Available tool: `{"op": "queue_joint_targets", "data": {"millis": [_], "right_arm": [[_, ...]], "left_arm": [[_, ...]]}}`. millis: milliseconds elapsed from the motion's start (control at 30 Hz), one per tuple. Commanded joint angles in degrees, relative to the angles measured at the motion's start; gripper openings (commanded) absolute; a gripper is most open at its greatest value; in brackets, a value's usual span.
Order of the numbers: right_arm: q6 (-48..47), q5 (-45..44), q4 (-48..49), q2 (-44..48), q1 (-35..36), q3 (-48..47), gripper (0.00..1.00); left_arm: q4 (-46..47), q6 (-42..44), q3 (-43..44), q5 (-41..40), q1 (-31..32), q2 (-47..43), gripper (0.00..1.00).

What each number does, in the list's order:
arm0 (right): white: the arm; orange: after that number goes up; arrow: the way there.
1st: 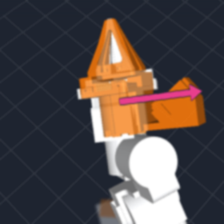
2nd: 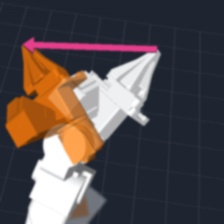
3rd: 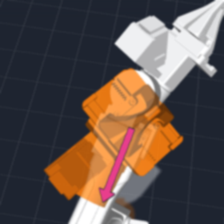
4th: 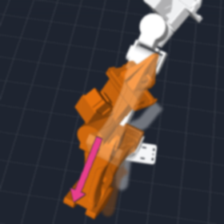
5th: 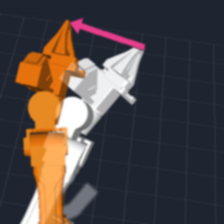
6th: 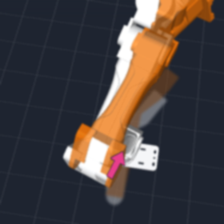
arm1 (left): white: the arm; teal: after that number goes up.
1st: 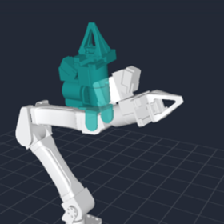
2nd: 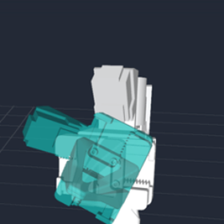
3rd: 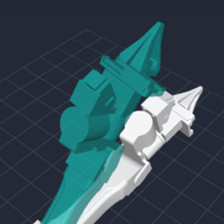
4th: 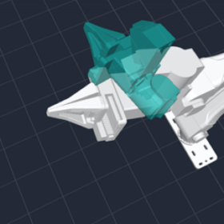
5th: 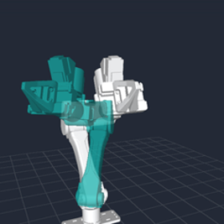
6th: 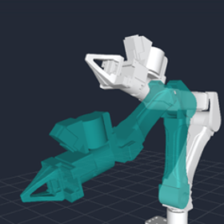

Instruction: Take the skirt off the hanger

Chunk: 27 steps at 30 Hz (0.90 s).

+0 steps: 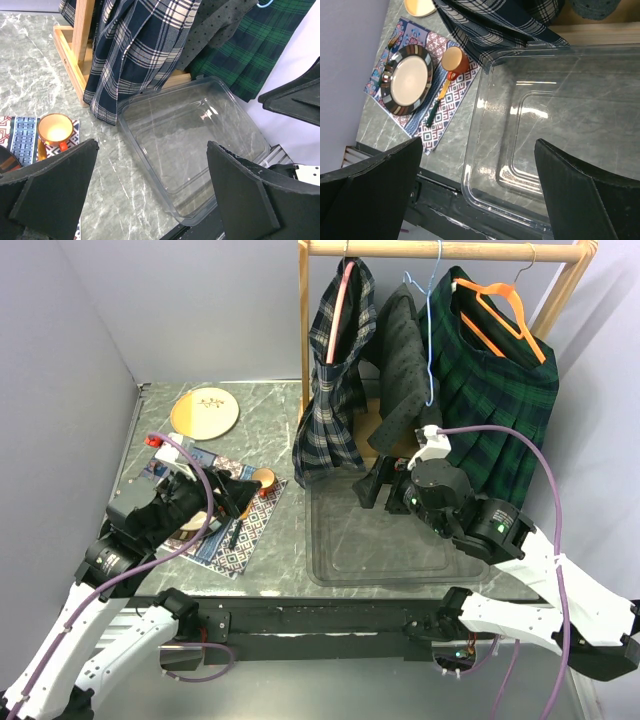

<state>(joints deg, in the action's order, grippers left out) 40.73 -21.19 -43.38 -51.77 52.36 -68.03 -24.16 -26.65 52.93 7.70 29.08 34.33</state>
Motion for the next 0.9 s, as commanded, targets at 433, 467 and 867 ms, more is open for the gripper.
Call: {"op": "queue_joint_targets", "data": {"millis": [433, 467, 867], "right_arm": [[-1.1, -14.6, -5.8, -6.2, -0.2, -17.6, 1.00], [-1.1, -15.0, -6.3, -7.1, -0.4, -21.1, 0.98], [-18.0, -12.7, -0.1, -19.5, -16.0, -38.8, 0.84]], "left_arm": [[6.8, 4.4, -13.2, -7.5, 0.2, -3.6, 0.97], [7.5, 4.5, -13.8, -7.2, 0.2, -4.1, 0.97], [8.0, 5.5, -13.7, -5.7, 0.2, -3.0, 0.97]]}}
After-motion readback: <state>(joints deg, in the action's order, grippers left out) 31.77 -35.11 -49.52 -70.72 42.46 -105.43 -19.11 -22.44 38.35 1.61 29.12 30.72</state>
